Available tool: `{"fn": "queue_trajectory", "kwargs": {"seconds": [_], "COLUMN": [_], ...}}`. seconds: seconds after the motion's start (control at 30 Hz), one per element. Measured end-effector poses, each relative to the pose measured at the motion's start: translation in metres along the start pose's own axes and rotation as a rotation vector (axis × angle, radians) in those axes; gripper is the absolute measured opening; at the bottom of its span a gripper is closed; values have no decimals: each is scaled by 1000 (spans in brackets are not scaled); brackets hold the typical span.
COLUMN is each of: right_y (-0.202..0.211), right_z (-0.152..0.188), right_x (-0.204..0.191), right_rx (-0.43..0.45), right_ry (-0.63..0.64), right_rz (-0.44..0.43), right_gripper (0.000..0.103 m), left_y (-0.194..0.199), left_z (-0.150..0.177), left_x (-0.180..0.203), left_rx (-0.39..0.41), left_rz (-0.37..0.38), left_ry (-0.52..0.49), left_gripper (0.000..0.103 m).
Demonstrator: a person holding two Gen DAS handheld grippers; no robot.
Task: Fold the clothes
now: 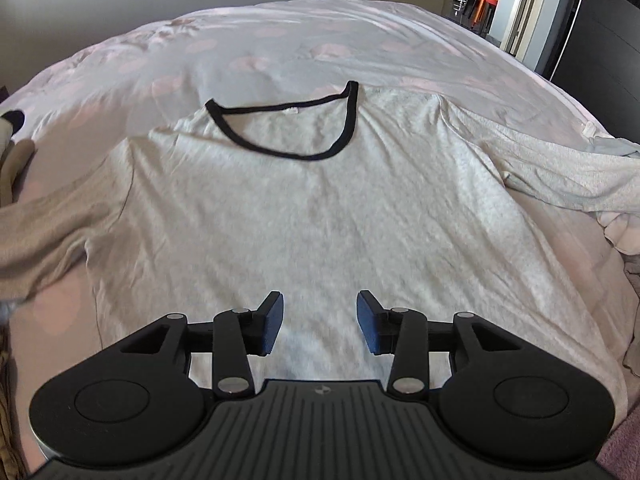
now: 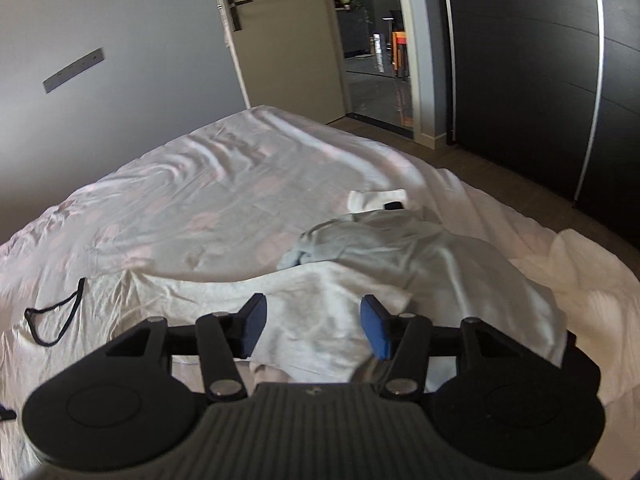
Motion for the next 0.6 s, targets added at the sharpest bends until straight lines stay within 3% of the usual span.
{"fn": "queue_trajectory", "kwargs": {"seconds": [0.17, 0.4, 0.43, 0.5, 0.53, 0.6], "right_y": [-1, -21, -25, -32, -33, -28], "right_z": [-6, 12, 13, 15, 15, 6], "right_x": [37, 59, 59, 59, 57, 51], "right_rx": [-29, -85, -92, -106, -108, -90], "right_ry": [-193, -413, -430, -458, -458, -424], "right_rz": [-12, -70, -81, -96, -93, -78], "right_gripper": [54, 53, 51, 37, 22, 16], "left_y": [17, 37, 38, 41, 43, 46], "left_z": [24, 25, 25, 25, 26, 28], "left_x": [-11, -23, -25, -27, -27, -29], "left_rx": [-20, 8, 10, 13, 15, 17], "left_rz": [13, -9, -10, -6, -2, 0], "left_ry": [70, 101, 107, 118, 122, 124], "left_gripper": [38, 41, 41, 41, 41, 42]}}
Point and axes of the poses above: each gripper's, at about its wrist camera, not at the fingertips, and y roughly against the way its jaws point, x to its right, z to its underside, the point moved 6 cm from there along -y, roughly the way its jaws point, and after that the axes turned 9 degrees about -z, right-handed, at the moved point
